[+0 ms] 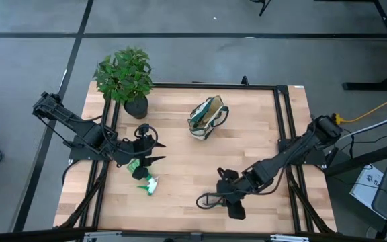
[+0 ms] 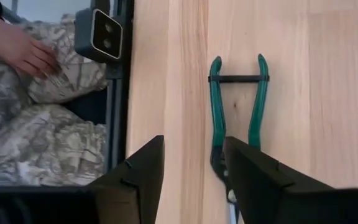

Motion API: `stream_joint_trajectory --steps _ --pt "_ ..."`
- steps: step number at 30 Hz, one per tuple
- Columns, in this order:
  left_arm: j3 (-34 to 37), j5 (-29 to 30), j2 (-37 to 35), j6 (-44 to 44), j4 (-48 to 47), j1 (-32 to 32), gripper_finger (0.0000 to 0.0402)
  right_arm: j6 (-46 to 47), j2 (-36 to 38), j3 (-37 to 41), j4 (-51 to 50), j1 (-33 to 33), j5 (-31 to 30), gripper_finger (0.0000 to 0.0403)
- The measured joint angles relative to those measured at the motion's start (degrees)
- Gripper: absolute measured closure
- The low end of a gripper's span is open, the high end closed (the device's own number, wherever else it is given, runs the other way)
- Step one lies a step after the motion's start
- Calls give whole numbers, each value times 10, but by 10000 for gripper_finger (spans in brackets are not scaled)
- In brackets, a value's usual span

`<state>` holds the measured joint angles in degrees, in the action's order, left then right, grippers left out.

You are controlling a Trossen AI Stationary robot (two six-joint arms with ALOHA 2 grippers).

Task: Pick & Place Garden tools in Gardening bag
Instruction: Put the green shear scissors into the green gardening bag

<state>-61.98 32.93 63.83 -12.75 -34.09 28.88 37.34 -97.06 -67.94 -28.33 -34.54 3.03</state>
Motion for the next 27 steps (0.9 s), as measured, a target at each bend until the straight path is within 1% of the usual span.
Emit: stream_joint_trajectory --steps 5,9,13,15,20,27 --pt "0 0 0 0 0 0 233 -24 -36 0 21 8 1 233" --pt "0 0 0 0 0 0 233 -66 -64 0 40 14 0 233" --pt "0 0 0 0 0 0 233 -93 -87 0 40 23 -26 233" --pt "0 0 0 0 0 0 233 -104 -96 0 44 28 -29 233" --pt "0 0 0 0 0 0 233 -135 -106 0 73 34 -30 233" --pt "0 0 0 0 0 0 233 -146 -114 0 68 40 -35 233"
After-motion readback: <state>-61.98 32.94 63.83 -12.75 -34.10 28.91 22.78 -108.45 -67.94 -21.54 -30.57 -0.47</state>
